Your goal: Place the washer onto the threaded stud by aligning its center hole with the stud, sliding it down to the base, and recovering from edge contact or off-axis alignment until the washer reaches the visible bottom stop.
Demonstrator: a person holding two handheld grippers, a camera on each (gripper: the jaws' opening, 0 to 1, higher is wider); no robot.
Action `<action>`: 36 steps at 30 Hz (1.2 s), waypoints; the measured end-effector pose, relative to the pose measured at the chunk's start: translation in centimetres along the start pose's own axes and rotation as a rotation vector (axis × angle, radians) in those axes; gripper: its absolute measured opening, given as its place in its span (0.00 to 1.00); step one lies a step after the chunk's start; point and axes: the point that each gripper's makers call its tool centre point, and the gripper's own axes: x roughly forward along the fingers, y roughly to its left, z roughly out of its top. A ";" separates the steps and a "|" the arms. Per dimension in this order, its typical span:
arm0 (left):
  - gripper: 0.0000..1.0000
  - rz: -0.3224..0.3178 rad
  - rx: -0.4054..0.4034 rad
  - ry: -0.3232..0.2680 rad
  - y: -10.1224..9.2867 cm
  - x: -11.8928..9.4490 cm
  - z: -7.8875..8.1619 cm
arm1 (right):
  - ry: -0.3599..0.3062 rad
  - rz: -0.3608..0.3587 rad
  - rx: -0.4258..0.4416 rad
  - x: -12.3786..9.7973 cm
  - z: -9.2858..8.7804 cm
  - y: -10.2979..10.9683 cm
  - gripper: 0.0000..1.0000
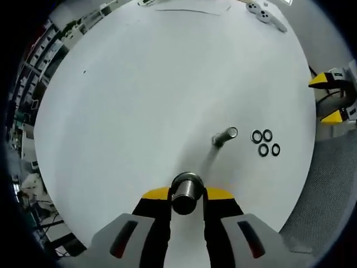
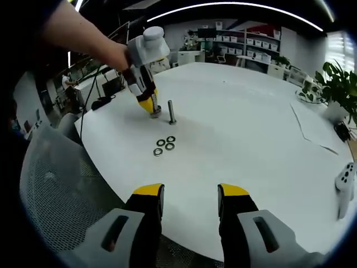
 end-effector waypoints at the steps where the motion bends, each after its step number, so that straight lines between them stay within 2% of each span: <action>1: 0.19 0.003 0.001 0.002 0.0 0.1 -0.1 | 0.001 0.000 0.000 0.0 0.0 0.0 0.41; 10: 0.21 0.008 -0.074 -0.030 0.3 0.4 -0.3 | 0.005 0.001 -0.001 0.0 -0.1 0.0 0.41; 16: 0.21 0.014 -0.089 -0.041 0.0 0.3 -0.9 | -0.002 0.005 -0.006 0.0 0.1 0.2 0.41; 23: 0.22 0.042 -0.136 -0.075 0.1 -1.0 -1.7 | -0.011 0.014 -0.005 0.0 0.3 0.3 0.41; 25: 0.23 0.050 -0.184 -0.093 0.2 -1.4 -1.8 | -0.011 0.015 -0.002 0.0 0.2 0.3 0.41; 28: 0.24 0.057 -0.210 -0.122 0.2 -2.3 -1.8 | -0.014 0.021 -0.004 0.0 0.3 0.4 0.41; 36: 0.24 0.092 -0.251 -0.166 -0.5 -3.7 -2.1 | -0.027 0.028 -0.006 -0.1 0.5 0.6 0.41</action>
